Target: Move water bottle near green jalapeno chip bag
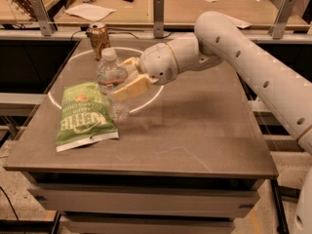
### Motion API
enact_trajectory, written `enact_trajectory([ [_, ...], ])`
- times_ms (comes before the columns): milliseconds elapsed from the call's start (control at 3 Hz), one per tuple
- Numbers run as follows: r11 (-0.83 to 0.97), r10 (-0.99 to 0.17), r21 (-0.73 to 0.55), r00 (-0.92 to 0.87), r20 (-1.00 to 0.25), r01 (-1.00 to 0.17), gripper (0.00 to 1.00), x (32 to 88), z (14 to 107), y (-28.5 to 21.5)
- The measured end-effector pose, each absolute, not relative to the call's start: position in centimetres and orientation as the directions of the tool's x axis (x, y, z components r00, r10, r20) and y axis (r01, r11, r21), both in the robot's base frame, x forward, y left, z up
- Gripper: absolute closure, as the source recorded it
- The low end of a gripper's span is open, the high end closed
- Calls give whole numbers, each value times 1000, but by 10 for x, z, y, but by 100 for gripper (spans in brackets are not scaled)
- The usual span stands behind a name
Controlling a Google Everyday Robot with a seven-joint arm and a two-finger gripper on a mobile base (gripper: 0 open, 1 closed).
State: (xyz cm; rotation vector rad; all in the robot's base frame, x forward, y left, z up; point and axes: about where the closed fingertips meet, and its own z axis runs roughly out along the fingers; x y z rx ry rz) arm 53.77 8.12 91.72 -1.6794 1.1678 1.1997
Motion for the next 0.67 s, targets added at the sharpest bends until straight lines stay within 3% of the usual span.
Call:
enact_trajectory([
  [667, -342, -291, -20, 126, -948, -940, 37, 539, 910, 83],
])
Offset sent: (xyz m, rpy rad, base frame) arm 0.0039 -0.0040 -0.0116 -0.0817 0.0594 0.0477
